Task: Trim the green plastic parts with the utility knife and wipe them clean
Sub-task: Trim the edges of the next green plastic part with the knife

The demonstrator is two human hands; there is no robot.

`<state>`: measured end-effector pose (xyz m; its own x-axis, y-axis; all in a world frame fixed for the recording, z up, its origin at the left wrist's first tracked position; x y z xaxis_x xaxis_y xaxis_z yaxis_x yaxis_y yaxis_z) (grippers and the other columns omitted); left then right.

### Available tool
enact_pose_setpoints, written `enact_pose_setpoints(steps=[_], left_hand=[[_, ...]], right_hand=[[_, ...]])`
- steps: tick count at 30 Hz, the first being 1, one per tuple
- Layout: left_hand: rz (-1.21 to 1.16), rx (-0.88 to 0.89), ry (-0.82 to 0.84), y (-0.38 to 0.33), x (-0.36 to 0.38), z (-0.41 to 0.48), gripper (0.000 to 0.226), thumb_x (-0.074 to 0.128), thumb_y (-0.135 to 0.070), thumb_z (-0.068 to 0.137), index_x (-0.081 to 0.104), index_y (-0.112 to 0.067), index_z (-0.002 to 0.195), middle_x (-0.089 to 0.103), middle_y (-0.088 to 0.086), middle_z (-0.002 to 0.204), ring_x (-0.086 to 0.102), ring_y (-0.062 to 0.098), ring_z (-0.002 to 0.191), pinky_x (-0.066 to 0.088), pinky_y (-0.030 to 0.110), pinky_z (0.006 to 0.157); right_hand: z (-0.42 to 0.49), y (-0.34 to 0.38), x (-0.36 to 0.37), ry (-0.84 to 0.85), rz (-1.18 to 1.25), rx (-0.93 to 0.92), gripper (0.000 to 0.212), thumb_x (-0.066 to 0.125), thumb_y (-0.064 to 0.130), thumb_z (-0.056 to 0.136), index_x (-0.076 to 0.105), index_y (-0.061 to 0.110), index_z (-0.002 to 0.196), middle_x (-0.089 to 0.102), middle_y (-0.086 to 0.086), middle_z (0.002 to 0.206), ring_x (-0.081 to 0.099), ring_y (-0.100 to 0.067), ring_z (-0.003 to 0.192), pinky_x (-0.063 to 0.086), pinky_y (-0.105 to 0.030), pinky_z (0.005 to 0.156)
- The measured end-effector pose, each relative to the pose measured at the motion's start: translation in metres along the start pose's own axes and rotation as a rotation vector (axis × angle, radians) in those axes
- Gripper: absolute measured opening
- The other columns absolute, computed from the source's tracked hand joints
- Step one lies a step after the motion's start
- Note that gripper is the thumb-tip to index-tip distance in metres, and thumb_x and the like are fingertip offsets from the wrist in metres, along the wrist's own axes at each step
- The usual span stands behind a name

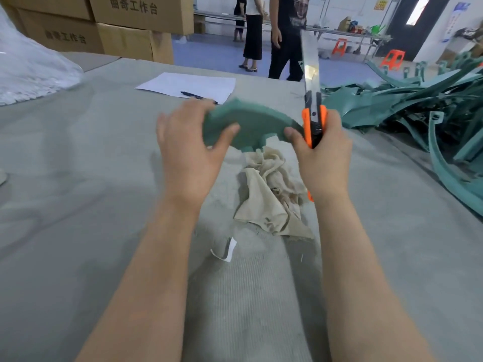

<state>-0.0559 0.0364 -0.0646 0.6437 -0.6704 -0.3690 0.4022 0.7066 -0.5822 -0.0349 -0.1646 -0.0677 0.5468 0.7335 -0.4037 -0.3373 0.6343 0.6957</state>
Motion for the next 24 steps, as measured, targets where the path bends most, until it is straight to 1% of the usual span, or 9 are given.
enact_pose_setpoints(steps=[3,6,10,12,15,19,21,23,24], left_hand=[[-0.145,-0.152,-0.207,0.005,-0.008,-0.002,0.067,0.064,-0.036,0.089,0.037,-0.001,0.14,0.036,0.016,0.147,0.032,0.027,0.14,0.022,0.031,0.117],[-0.394,-0.496,-0.067,0.02,0.003,-0.007,0.08,0.063,-0.049,0.087,0.025,-0.013,0.148,0.023,0.005,0.155,0.029,0.016,0.141,0.027,0.031,0.115],[-1.01,-0.852,0.341,0.005,0.035,-0.02,0.067,0.055,-0.061,0.085,0.047,-0.017,0.134,0.055,0.001,0.136,0.058,0.01,0.118,0.042,0.036,0.105],[-1.197,-0.903,0.455,-0.005,0.045,-0.023,0.061,0.048,-0.058,0.09,0.05,-0.011,0.129,0.065,0.005,0.122,0.066,0.014,0.104,0.049,0.035,0.095],[-1.258,-0.971,0.345,-0.002,0.045,-0.025,0.049,0.048,-0.046,0.095,0.06,-0.009,0.123,0.07,0.007,0.106,0.068,0.021,0.089,0.054,0.036,0.08],[-1.261,-1.122,0.214,0.01,0.044,-0.034,0.047,0.049,-0.032,0.098,0.053,-0.003,0.134,0.058,0.017,0.132,0.055,0.036,0.121,0.045,0.043,0.103],[-1.203,-1.161,0.211,0.014,0.043,-0.036,0.036,0.048,-0.029,0.098,0.062,-0.002,0.119,0.07,0.013,0.109,0.068,0.027,0.093,0.056,0.031,0.079],[-1.208,-1.193,0.227,0.018,0.043,-0.036,0.028,0.048,-0.026,0.098,0.065,-0.007,0.087,0.07,0.005,0.066,0.065,0.016,0.05,0.049,0.018,0.044],[-1.201,-1.207,0.216,0.02,0.043,-0.035,0.029,0.048,-0.025,0.098,0.062,-0.01,0.077,0.065,0.002,0.053,0.059,0.014,0.038,0.043,0.015,0.036]], right_hand=[[0.005,0.007,-0.016,-0.167,0.076,0.02,0.027,0.07,0.03,0.085,0.043,0.025,0.085,0.045,0.016,0.065,0.046,0.001,0.059,0.035,-0.011,0.056],[0.01,0.008,-0.028,-0.186,0.278,0.149,0.025,0.069,0.026,0.085,0.046,0.023,0.076,0.049,0.008,0.064,0.051,-0.01,0.056,0.044,-0.022,0.055],[0.005,0.013,-0.009,0.064,0.523,0.265,0.025,0.066,0.012,0.086,0.046,0.015,0.071,0.044,0.007,0.043,0.041,-0.009,0.035,0.036,-0.019,0.04],[-0.004,0.016,0.013,0.226,0.567,0.321,0.023,0.066,0.008,0.087,0.049,0.013,0.072,0.045,0.006,0.042,0.04,-0.008,0.034,0.035,-0.02,0.038],[-0.021,0.016,0.044,0.523,0.603,0.452,0.012,0.066,0.008,0.087,0.056,0.009,0.081,0.047,-0.003,0.051,0.038,-0.008,0.033,0.033,-0.018,0.036],[-0.031,0.01,0.06,0.655,0.606,0.526,0.012,0.067,0.016,0.089,0.058,0.008,0.085,0.053,-0.006,0.063,0.041,-0.008,0.035,0.035,-0.018,0.036],[-0.029,0.004,0.058,0.597,0.598,0.557,0.02,0.064,0.03,0.091,0.059,0.01,0.089,0.06,-0.007,0.069,0.044,-0.009,0.037,0.038,-0.019,0.038],[-0.021,-0.007,0.046,0.429,0.523,0.571,0.03,0.059,0.043,0.093,0.059,0.014,0.085,0.063,-0.003,0.064,0.047,-0.011,0.039,0.043,-0.021,0.042],[-0.016,-0.012,0.038,0.35,0.455,0.554,0.034,0.055,0.047,0.094,0.058,0.015,0.084,0.063,-0.003,0.063,0.049,-0.012,0.041,0.045,-0.024,0.045]])
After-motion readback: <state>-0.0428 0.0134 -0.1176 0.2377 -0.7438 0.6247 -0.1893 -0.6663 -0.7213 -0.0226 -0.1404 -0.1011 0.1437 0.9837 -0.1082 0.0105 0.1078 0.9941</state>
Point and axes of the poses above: each hand's wrist, its own z-axis towards the middle knuckle, its own x-axis out of the palm, y = z × x, the point moved 4 cm from there along z, towards the middle knuckle
